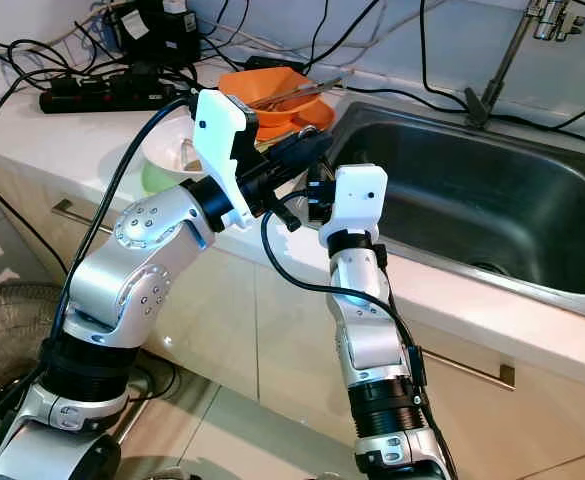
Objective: Kitchen organization
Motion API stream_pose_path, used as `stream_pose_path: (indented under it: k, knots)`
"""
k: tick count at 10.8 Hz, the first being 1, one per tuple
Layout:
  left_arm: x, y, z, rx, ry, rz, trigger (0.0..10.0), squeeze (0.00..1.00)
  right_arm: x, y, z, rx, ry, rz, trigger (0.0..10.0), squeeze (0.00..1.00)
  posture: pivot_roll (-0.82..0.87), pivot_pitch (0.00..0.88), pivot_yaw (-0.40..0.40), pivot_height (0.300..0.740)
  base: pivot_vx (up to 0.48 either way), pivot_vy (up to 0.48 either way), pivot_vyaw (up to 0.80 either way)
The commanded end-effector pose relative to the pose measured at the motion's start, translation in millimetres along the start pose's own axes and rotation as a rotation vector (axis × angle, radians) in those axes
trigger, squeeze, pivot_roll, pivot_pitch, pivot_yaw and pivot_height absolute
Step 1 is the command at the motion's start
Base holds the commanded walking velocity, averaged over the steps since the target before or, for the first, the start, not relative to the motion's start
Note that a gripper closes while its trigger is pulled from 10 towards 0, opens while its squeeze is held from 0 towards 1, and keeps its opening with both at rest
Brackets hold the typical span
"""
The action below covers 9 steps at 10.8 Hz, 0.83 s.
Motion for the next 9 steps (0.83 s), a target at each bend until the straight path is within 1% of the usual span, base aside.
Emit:
stream_pose_path:
  k: [1,9]
  knots:
    - [1.5,-4.0,-4.1,-0.026,0.000,-0.009,10.0,0.00,4.6,0.7,-0.2,0.003,-0.021,-0.010,0.0,0.00,0.06,0.012,-0.004,0.740,0.000,0.000,0.00]
    - [0.8,0.3,-4.8,-0.007,0.001,-0.023,10.0,0.00,9.0,-2.0,-2.0,-0.007,-0.039,-0.014,0.0,0.00,0.05,0.022,-0.001,0.740,0.000,0.000,0.00]
Point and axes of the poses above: a point about 5 cm out from each wrist's last joint towards the gripper, its own z axis pointing back from the gripper into the wrist, its own x axis along the axis of the wrist's last joint, y = z × x, the point moved 1 cm from there along -z, pointing out of the wrist towards the gripper, and after that the axes turned 11 degrees about -z, right-handed, at the moved point
